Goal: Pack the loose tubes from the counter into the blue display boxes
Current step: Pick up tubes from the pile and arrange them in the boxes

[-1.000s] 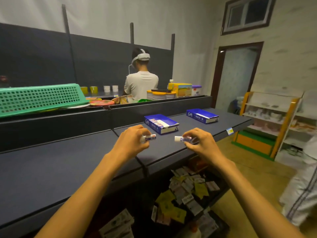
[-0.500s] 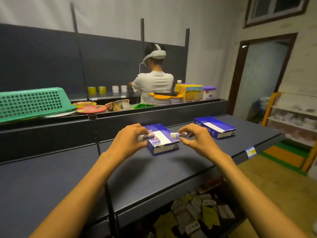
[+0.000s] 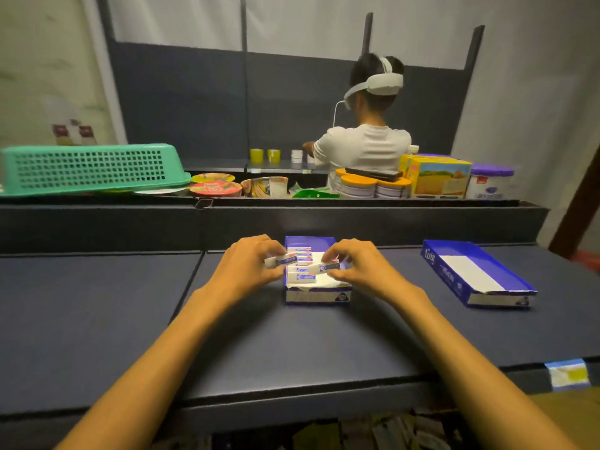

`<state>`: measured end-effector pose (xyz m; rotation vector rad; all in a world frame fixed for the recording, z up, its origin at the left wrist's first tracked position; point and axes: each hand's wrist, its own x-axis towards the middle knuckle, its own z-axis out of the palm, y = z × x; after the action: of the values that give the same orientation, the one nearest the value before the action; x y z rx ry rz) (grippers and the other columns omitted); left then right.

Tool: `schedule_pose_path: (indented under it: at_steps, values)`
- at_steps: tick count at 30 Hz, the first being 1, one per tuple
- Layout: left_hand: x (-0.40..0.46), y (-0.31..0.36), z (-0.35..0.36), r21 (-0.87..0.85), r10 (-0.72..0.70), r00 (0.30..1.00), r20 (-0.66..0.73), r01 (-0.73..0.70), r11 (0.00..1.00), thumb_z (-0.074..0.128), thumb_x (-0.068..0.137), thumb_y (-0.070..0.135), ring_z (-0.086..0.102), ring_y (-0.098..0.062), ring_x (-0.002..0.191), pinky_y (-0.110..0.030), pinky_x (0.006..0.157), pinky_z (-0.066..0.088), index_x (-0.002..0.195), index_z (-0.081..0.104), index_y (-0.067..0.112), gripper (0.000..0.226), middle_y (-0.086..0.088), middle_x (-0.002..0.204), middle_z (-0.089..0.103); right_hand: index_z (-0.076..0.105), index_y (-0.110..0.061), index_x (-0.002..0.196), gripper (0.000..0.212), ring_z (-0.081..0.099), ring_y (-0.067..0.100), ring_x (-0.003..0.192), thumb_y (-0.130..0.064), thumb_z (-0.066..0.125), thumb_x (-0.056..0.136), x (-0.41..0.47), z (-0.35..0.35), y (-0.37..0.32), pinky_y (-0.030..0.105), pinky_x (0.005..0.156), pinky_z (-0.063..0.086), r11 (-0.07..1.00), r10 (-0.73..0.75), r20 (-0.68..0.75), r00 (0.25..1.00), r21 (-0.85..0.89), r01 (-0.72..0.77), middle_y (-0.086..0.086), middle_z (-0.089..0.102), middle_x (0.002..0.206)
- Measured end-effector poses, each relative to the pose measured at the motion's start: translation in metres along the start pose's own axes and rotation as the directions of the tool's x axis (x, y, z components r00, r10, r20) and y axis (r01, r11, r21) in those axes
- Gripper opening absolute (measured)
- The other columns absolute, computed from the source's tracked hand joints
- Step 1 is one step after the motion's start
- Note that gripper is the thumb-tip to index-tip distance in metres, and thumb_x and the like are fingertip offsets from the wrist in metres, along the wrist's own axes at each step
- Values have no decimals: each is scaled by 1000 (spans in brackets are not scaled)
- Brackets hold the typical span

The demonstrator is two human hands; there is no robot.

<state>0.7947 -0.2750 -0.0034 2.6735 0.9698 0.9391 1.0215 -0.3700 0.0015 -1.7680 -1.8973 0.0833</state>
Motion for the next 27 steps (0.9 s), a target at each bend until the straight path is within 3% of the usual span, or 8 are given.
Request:
schedule_pose_path:
  at_steps: [5, 9, 15, 20, 27]
  values:
    - [-2, 0, -1, -33, -62, 998, -21, 61, 998, 77, 77, 22, 63, -10, 81, -36, 73, 57, 106, 73, 19, 29, 4, 100, 69, 70, -21, 106, 26, 59, 8, 87, -18, 76, 81, 23, 8, 2, 21, 76, 51, 999, -31, 152, 988, 25, 28, -3, 67, 110]
    - [1, 3, 2, -70, -53, 999, -4, 52, 996, 79, 77, 22, 63, -10, 77, -31, 69, 57, 107, 72, 17, 31, 4, 100, 69, 71, -20, 105, 26, 61, 10, 89, -23, 78, 80, 38, 14, 0, 14, 70, 47, 996, -77, 243, 967, -15, 84, -3, 67, 107]
    - [6, 3, 8, -117, -49, 998, 31, 52, 992, 79, 77, 25, 65, -11, 80, -24, 67, 57, 106, 71, 16, 31, 4, 101, 69, 70, -26, 96, 21, 62, 12, 84, -27, 80, 78, 46, 26, -1, 30, 75, 57, 993, -105, 276, 956, -21, 115, -8, 67, 96]
    - [6, 0, 11, -164, -48, 996, 70, 59, 985, 79, 77, 23, 67, -11, 84, -19, 66, 56, 104, 72, 16, 29, 2, 101, 70, 63, -31, 88, 20, 57, 5, 74, -31, 80, 78, 47, 33, 2, 17, 62, 47, 993, -104, 272, 957, -28, 116, -8, 64, 95]
    - [5, -4, 6, -165, -39, 998, 40, 46, 985, 78, 78, 26, 65, -10, 84, -23, 69, 57, 107, 71, 15, 31, 2, 102, 70, 70, -22, 101, 23, 58, 3, 72, -27, 78, 80, 46, 31, 5, 10, 59, 42, 995, -101, 286, 953, 5, 104, -3, 69, 100]
